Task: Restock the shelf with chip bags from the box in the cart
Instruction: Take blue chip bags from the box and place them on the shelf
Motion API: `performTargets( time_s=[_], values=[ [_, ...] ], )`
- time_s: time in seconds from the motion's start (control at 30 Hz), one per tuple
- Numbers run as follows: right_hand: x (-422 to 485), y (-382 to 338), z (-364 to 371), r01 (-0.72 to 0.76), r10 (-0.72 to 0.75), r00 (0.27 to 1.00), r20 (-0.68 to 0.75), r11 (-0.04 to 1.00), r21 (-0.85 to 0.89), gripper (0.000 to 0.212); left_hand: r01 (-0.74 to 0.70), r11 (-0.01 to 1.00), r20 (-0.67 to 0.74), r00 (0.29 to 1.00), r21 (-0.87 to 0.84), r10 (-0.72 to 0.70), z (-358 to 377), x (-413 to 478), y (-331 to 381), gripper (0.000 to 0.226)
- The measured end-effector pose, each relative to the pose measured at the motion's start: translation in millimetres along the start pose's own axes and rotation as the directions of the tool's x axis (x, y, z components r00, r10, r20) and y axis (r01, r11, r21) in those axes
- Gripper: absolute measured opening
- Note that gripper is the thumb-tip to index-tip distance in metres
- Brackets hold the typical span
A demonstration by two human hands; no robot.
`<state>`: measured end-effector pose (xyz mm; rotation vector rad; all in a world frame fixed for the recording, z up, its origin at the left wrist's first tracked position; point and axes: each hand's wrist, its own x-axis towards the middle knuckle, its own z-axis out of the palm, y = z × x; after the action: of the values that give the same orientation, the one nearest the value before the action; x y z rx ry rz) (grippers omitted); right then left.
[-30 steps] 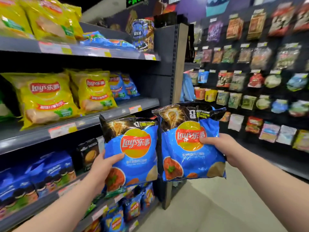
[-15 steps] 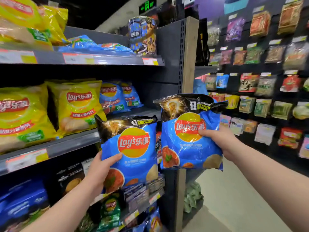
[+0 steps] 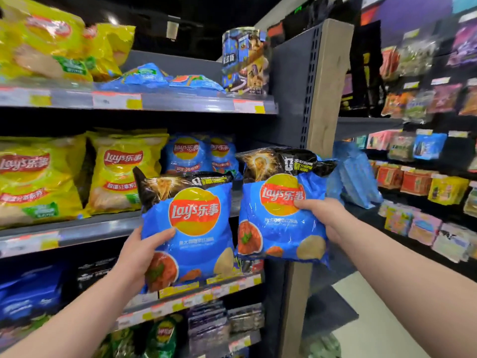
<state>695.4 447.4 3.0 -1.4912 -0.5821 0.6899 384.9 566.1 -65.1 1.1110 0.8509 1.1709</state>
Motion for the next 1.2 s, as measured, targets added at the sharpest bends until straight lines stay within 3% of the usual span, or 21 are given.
performTargets(
  time_s=[0.17,0.27,0.4,0.53,0.7,0.9,1.0,1.2],
  values=[
    [52.1,-13.2,21.1,0.003,-0.002,0.997,0.081,1.0,-0.01,0.043,-0.068,0.998,-0.037,0.997,0.0,0.068,1.5,21.5,14.2,0.027],
    [80.0,-21.9,35.1,-0.06,0.061,0.992,0.115,0.998,-0.016,0.047,-0.071,0.997,-0.042,0.996,0.029,0.072,-1.6,40.9,20.4,0.035],
    [116.0,-41.0,54.4,-0.096,0.099,0.985,0.139,0.995,-0.031,0.034,-0.111,0.993,-0.049,0.992,0.036,0.112,-0.9,73.2,33.9,0.046],
    [151.7,-52.7,78.1,-0.1,0.092,0.987,0.129,0.993,0.058,0.032,-0.154,0.988,-0.047,0.987,0.005,0.154,2.4,101.1,45.6,0.024],
    [189.6,-53.0,109.7,-0.01,0.001,0.996,0.094,0.996,0.086,0.04,-0.145,0.988,-0.076,0.987,-0.045,0.141,4.9,120.6,49.2,0.033],
    [243.3,-55.5,135.0,0.125,-0.125,0.991,0.039,0.992,0.014,0.046,-0.17,0.985,-0.107,0.98,-0.005,0.168,17.3,139.4,54.2,0.026],
    [277.1,-54.5,145.4,0.135,-0.134,0.989,0.057,0.991,-0.017,0.056,-0.173,0.985,-0.144,0.974,0.015,0.173,25.2,146.6,54.4,0.021],
    [317.7,-53.5,172.6,0.162,-0.158,0.976,0.151,0.987,-0.013,0.053,-0.184,0.983,-0.216,0.96,0.005,0.181,40.7,158.4,50.3,0.024]
  ],
)
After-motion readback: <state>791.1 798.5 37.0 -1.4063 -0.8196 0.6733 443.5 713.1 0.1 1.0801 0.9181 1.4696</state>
